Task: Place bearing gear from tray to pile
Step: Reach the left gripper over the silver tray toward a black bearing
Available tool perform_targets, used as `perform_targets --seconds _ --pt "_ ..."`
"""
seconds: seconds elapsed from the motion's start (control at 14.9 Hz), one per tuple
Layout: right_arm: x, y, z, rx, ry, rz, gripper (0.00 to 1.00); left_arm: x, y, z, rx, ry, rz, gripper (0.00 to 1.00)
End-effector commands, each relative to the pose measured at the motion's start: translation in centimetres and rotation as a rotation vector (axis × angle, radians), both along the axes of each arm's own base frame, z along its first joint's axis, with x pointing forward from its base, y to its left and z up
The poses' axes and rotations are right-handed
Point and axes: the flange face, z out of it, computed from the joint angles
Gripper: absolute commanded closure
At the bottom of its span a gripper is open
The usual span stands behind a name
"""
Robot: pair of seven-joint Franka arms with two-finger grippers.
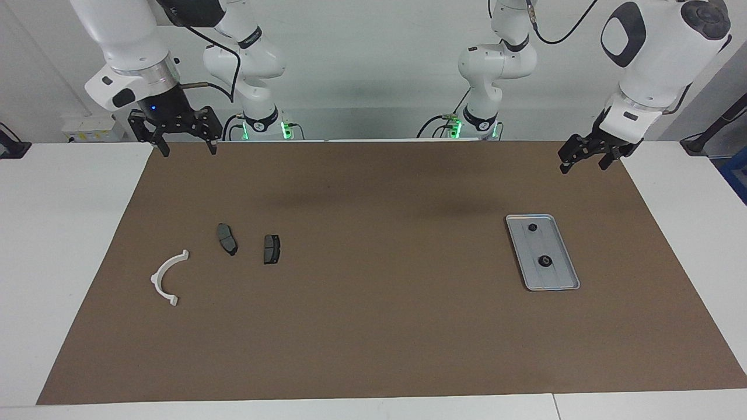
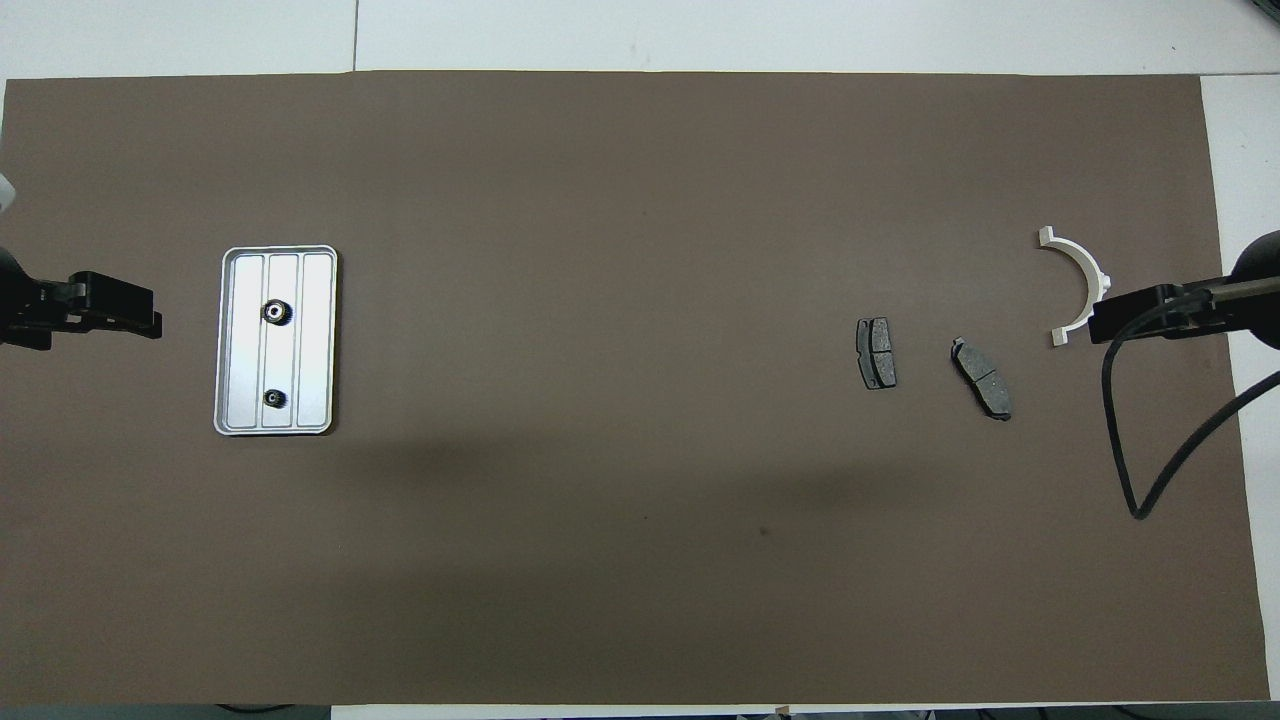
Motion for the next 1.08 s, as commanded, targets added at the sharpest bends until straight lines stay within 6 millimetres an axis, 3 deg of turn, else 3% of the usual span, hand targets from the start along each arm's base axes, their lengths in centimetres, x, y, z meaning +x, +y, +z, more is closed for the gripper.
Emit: perform_targets --seconds 0.0,0.6,0.81,1.01 --pt "-0.5 0.2 0.2 0.013 -0.003 -0.008 0.0 -0.1 0.1 0.5 -0.016 0.003 -0.005 0.0" --pt "-0.3 0.3 0.3 0.014 -0.024 -0.004 0.0 0.6 0.3 -0.6 -0.008 -0.086 0.078 0.0" --pt "-0.3 0.4 0.3 0.014 -0.024 -0.002 0.0 1.2 0.5 -5.6 -0.007 -0.1 0.072 0.0" --pt "-0.3 0.4 0.3 0.015 -0.022 -0.002 0.0 3.8 1.2 -10.9 -0.003 -0.119 0.083 0.0"
